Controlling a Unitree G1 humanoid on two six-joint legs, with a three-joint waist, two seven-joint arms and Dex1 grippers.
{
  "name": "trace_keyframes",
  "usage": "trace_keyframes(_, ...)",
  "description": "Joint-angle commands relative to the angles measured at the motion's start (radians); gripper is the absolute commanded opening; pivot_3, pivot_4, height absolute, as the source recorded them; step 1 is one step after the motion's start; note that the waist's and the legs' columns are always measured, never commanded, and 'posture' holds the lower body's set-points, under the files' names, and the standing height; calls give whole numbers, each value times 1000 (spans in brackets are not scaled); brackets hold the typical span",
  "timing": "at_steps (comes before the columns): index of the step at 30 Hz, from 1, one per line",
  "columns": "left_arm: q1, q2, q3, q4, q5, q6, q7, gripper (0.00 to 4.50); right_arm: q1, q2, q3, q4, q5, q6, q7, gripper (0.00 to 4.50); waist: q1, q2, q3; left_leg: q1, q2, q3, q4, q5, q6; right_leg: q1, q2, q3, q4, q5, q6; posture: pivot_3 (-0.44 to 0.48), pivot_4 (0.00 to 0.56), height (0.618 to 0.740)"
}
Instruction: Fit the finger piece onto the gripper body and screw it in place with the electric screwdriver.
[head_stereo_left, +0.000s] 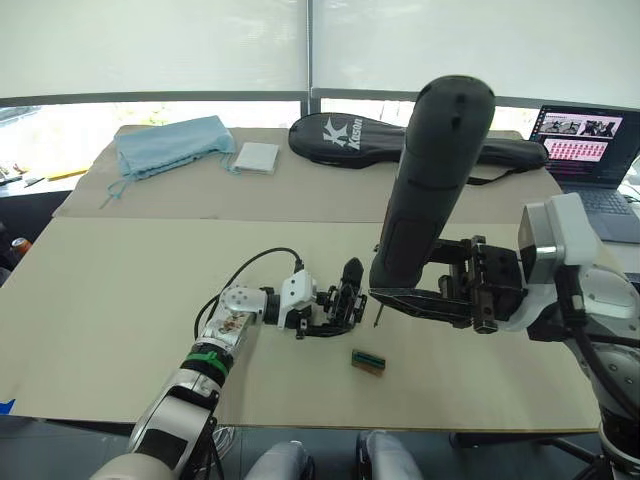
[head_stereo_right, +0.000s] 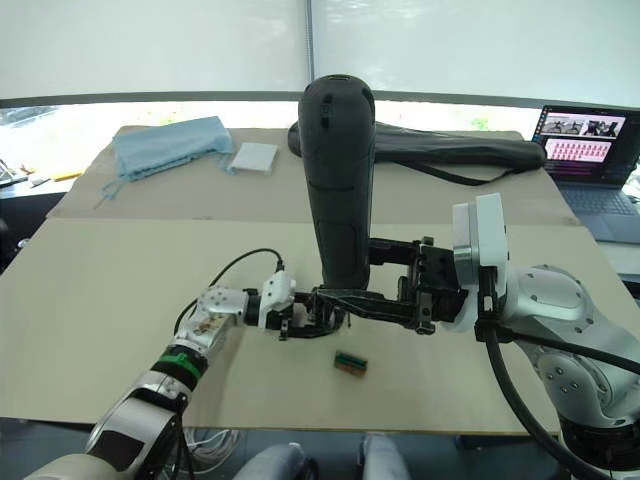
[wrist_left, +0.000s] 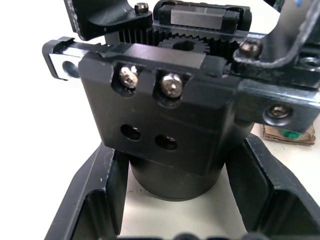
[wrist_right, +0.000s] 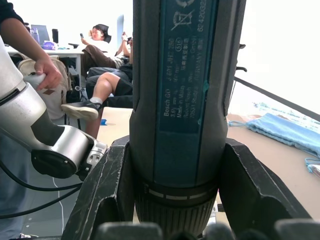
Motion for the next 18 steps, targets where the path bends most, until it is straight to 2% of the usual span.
trace_keyframes(1,-7,-13,3,76,20,-43,0,2293,-13,-12,-34,-39,34,-6,-7,1921,2,0,0,0,0,0,0,0,0,0,0,0,0,0,0,0,150,740)
trace_keyframes(5,-11,-22,21,108,12,-45,7,2293,-12,-17,-36,-42,39,-5,-8,1921,3,0,0,1,0,0,1,0,0,1,0,0,0,0,0,0,150,740)
trace_keyframes(8,-4,-18,39,121,13,-54,15,3843,-13,-22,-36,-42,42,-3,-9,1921,2,0,0,1,0,0,1,0,0,1,0,0,1,0,1,0,150,740)
trace_keyframes(10,6,-8,45,124,17,-75,22,4457,-13,-26,-36,-43,43,-1,-9,1921,1,0,0,1,0,0,1,0,0,1,0,0,1,1,0,0,150,740)
trace_keyframes(12,15,-3,52,121,11,-77,19,4457,-13,-28,-36,-42,46,-1,-11,1921,1,0,0,1,0,0,1,0,0,1,0,0,1,1,0,0,150,740)
trace_keyframes(18,139,47,73,-79,-12,-26,53,4457,-5,-29,-33,-38,47,-4,-13,1921,-25,0,0,1,1,0,0,0,0,0,1,1,1,1,0,0,150,740)
